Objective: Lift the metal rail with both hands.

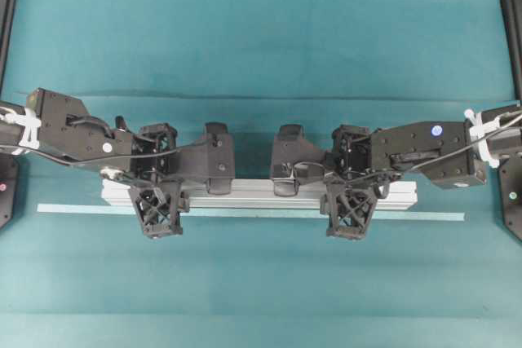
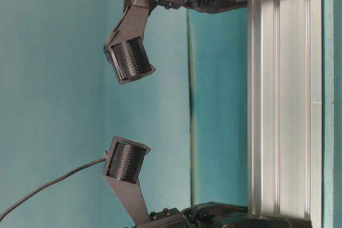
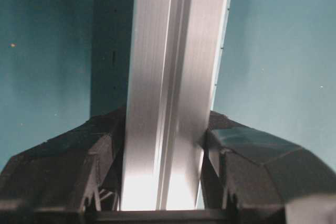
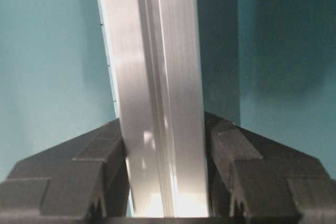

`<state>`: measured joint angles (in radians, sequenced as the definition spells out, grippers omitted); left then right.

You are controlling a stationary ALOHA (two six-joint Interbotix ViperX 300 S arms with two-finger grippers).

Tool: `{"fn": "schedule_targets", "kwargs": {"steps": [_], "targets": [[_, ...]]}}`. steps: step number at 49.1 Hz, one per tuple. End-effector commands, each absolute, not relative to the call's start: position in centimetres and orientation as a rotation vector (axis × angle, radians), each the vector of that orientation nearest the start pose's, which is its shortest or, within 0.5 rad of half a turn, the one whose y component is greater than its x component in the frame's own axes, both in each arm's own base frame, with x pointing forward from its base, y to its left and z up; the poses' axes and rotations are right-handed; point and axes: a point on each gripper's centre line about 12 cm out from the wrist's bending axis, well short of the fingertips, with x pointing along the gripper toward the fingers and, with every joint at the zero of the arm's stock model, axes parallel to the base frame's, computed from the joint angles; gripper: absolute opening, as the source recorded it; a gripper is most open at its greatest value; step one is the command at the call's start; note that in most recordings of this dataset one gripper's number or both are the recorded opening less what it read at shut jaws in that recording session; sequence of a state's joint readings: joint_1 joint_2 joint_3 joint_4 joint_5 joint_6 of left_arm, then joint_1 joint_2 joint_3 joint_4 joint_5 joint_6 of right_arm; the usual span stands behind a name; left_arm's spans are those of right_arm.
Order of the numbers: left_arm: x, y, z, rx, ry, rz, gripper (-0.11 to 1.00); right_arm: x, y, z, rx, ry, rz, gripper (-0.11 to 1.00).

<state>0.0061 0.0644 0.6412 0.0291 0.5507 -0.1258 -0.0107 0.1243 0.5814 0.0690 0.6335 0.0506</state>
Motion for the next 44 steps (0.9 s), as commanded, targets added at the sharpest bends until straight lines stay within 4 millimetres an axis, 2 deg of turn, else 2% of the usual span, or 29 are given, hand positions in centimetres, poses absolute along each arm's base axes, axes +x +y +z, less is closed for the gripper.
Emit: {"fn": "schedule_targets", "kwargs": {"steps": [1,16,27,29,36,39,44], "targets": [[34.7,0.5,12.0,-0.100,1.224,0.094,0.36,35.3,0.1,10.3,0.125,1.344,-0.045,0.39],[34.4,0.5,11.5,-0.095,1.188,0.085,0.36,35.5,0.0,10.2,0.128,1.306,-0.048,0.39],[34.0,0.5,11.1,-0.090,1.199,0.081,0.36,35.1,0.1,9.9,0.131,1.342,-0.048,0.40],[34.1,0.5,11.1,-0.087,1.196,0.079,0.36,35.1,0.1,9.9,0.133,1.342,-0.048,0.46],[34.2,0.4,11.1,-0.089,1.190,0.079,0.37,35.1,0.3,9.9,0.123,1.341,-0.040,0.85],[34.1,0.4,11.0,-0.090,1.191,0.080,0.53,35.1,0.3,9.9,0.123,1.340,-0.040,0.93],[34.0,0.4,11.0,-0.086,1.193,0.077,0.83,35.2,0.3,10.0,0.123,1.337,-0.040,0.92]]}}
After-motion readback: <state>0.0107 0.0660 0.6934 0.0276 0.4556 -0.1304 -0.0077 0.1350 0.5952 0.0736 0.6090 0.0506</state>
